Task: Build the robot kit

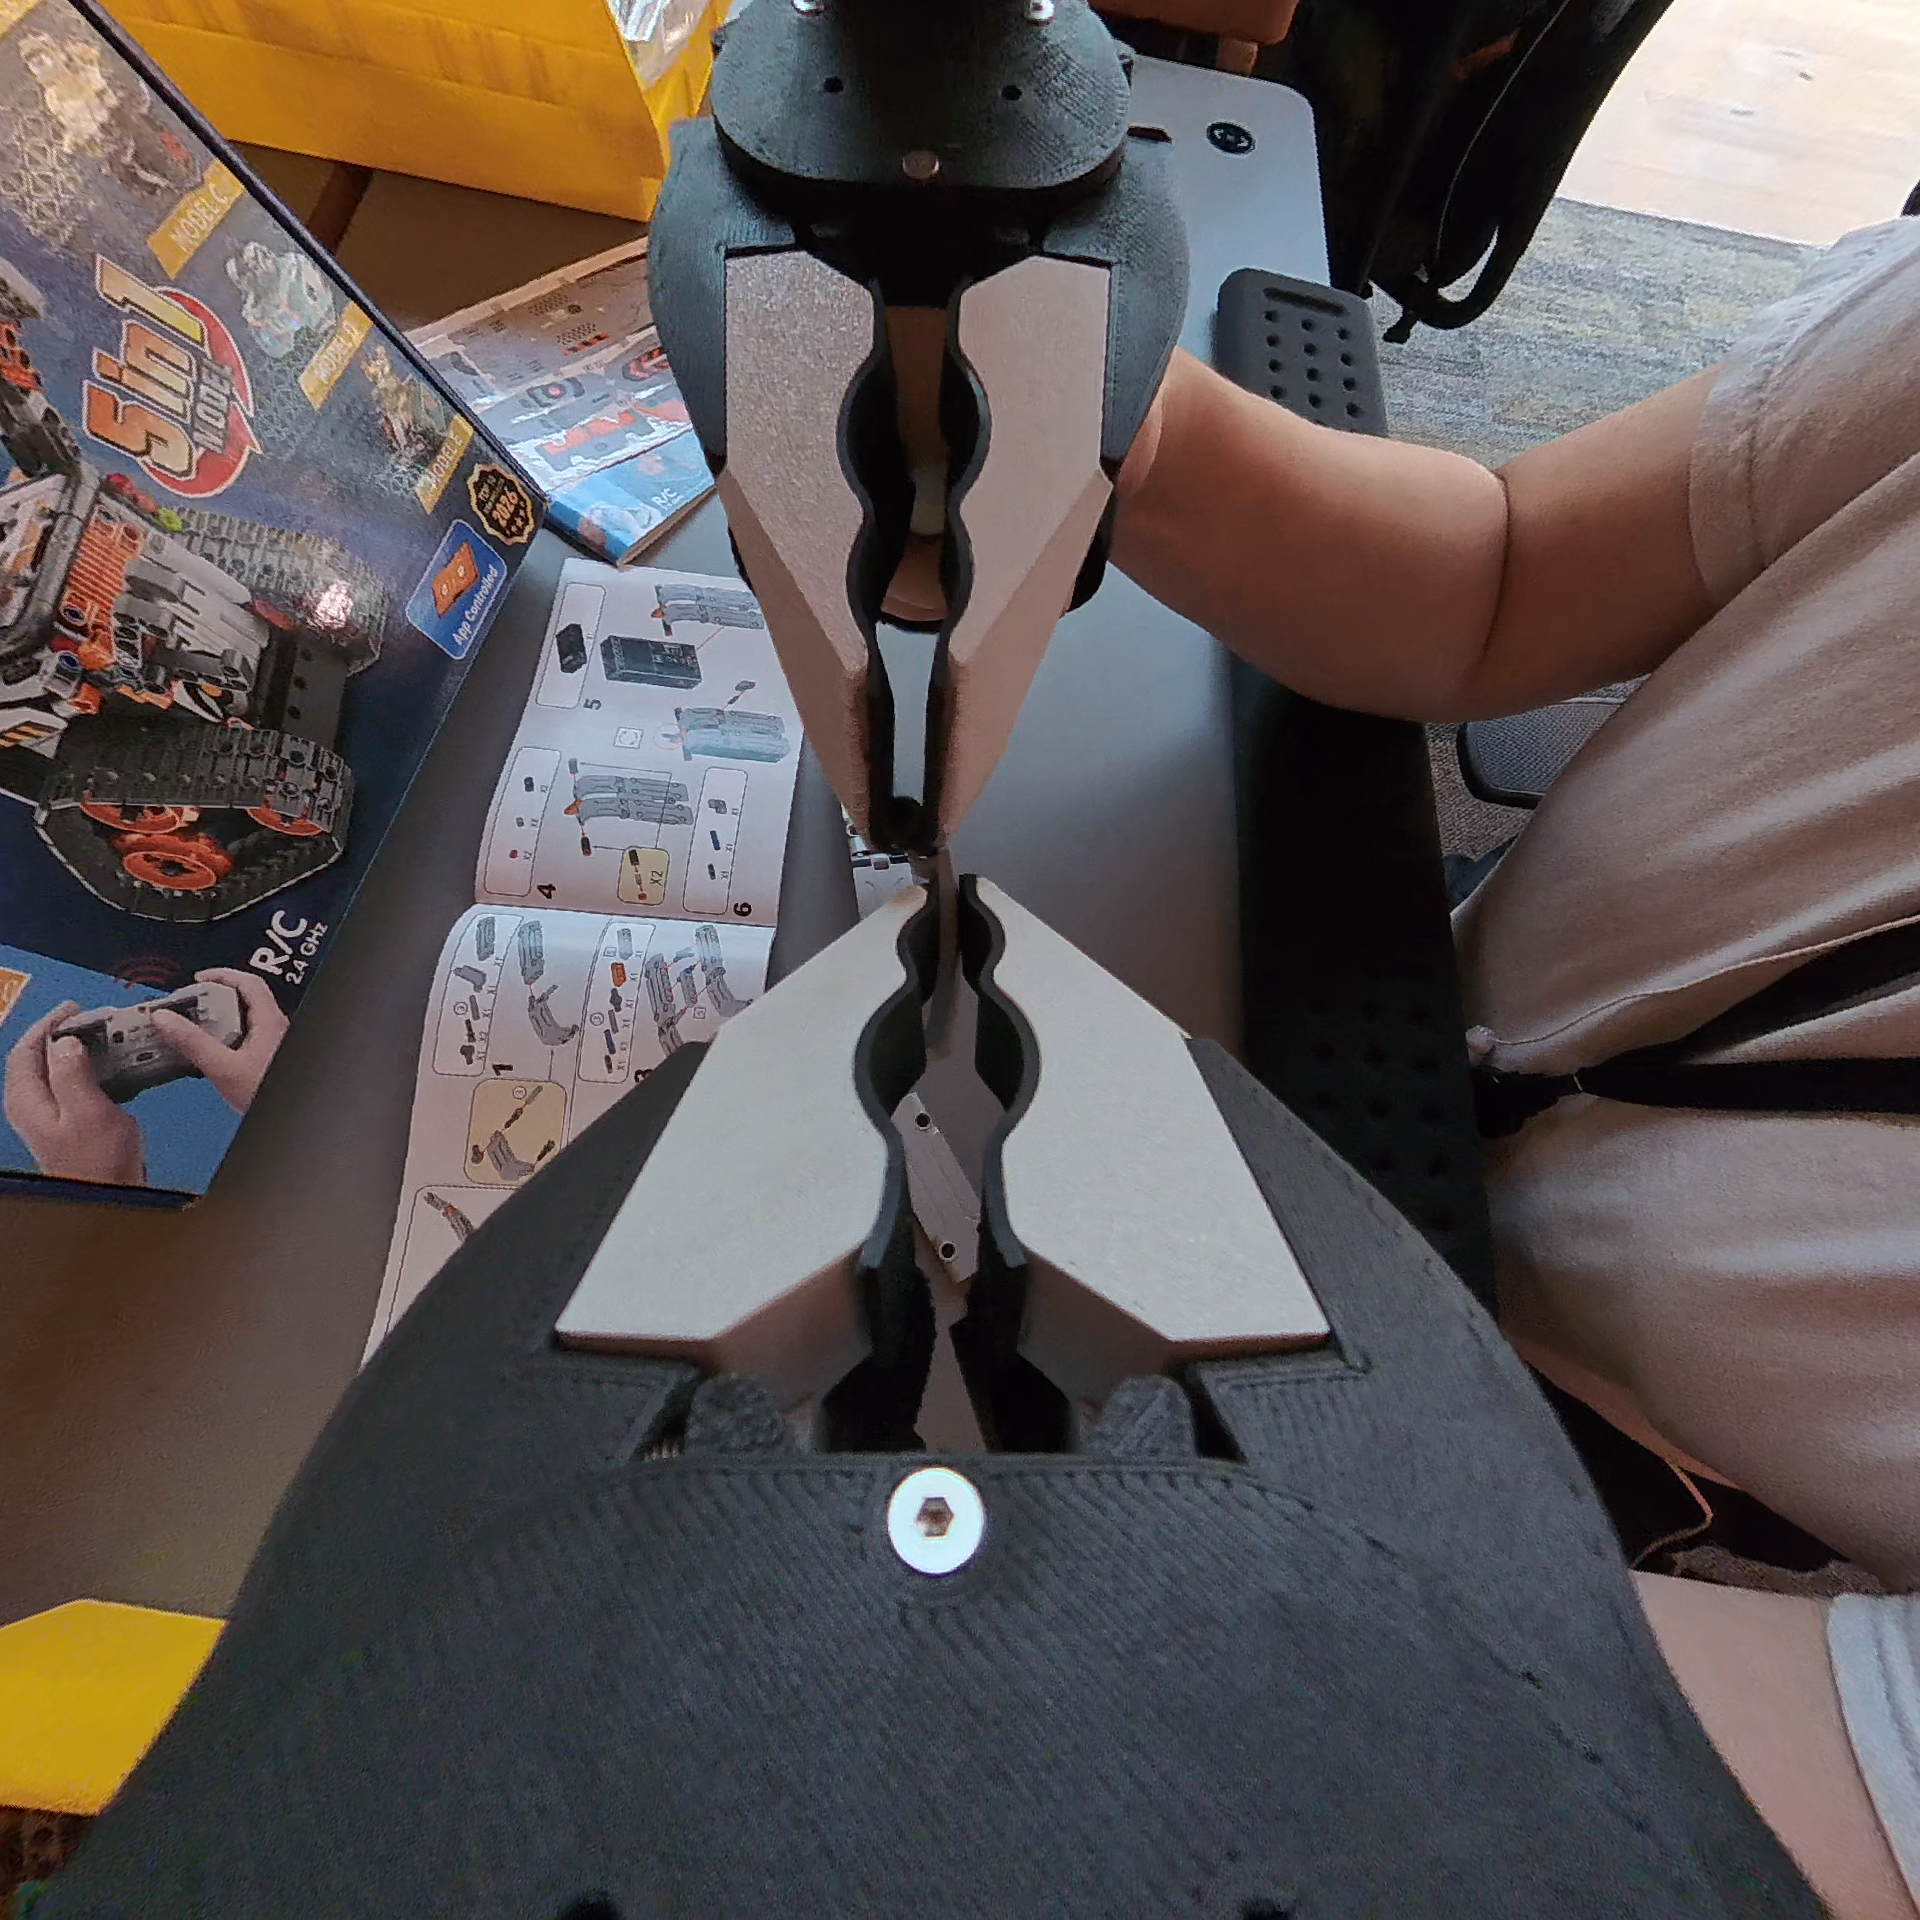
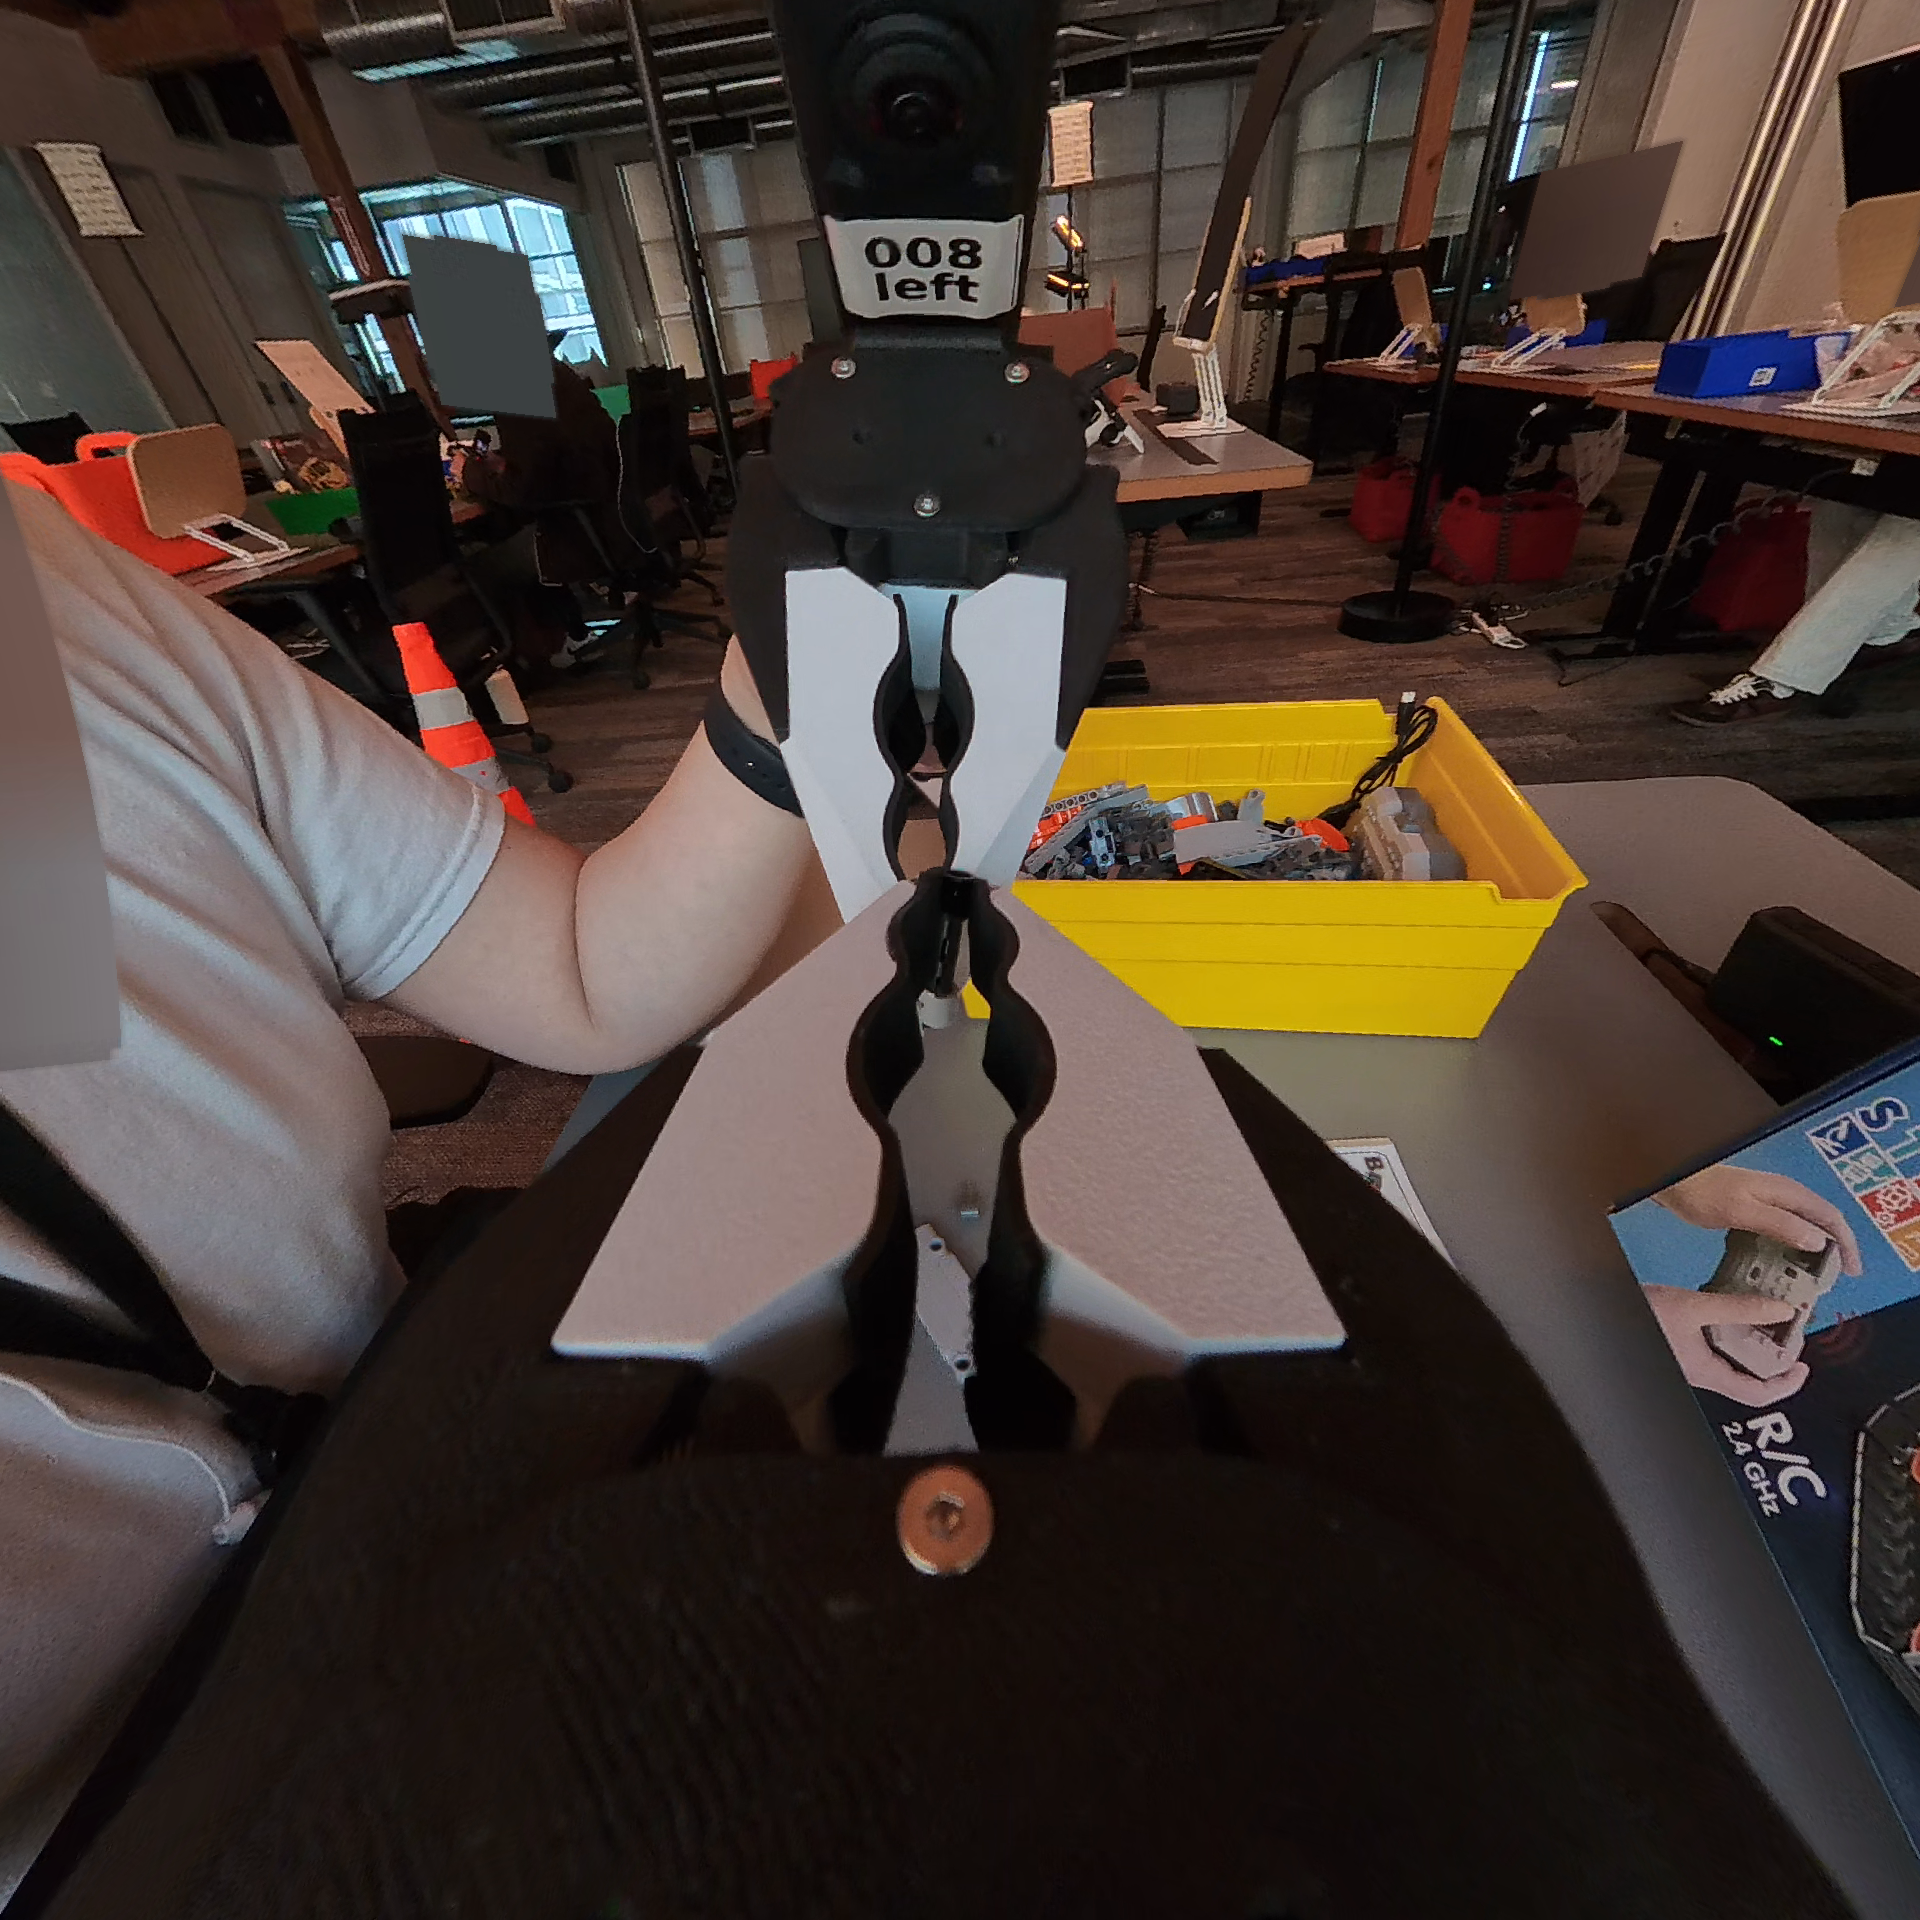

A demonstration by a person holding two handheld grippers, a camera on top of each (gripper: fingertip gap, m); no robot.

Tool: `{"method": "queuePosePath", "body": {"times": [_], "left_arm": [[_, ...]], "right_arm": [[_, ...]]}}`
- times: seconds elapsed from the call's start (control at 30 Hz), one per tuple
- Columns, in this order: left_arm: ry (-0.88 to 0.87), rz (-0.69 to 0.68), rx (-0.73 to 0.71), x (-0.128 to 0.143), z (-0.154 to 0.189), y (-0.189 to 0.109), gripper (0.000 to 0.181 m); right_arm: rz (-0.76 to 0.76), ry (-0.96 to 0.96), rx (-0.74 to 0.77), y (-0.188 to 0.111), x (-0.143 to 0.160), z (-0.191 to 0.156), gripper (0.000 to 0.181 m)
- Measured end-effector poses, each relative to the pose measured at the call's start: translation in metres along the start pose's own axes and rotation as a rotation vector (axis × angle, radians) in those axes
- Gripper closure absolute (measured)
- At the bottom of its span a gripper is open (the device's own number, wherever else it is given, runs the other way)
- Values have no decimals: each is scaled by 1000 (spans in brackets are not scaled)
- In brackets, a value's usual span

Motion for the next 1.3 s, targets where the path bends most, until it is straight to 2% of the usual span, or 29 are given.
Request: {"method": "queuePosePath", "body": {"times": [0.37, 0.77, 1.3], "left_arm": [[-6, 38, 72, -4, 5, -1, 181], [13, -14, 22, 1, 2, 5, 181], [7, 34, 47, -3, 4, -4, 181]], "right_arm": [[66, -8, -71, -5, -3, -6, 177], [-7, 92, -49, -1, 7, 2, 177], [162, 129, -125, -5, 0, 0, 177]]}}
Point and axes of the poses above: each gripper's, where its closed fingertips meet, y out along the fingers, x out of its underside, z = x × y across the jaws, the point moved 3 cm from there along -y, back along the fingers, and after that the axes turned 3 degrees about -y, right-handed, at the moved point
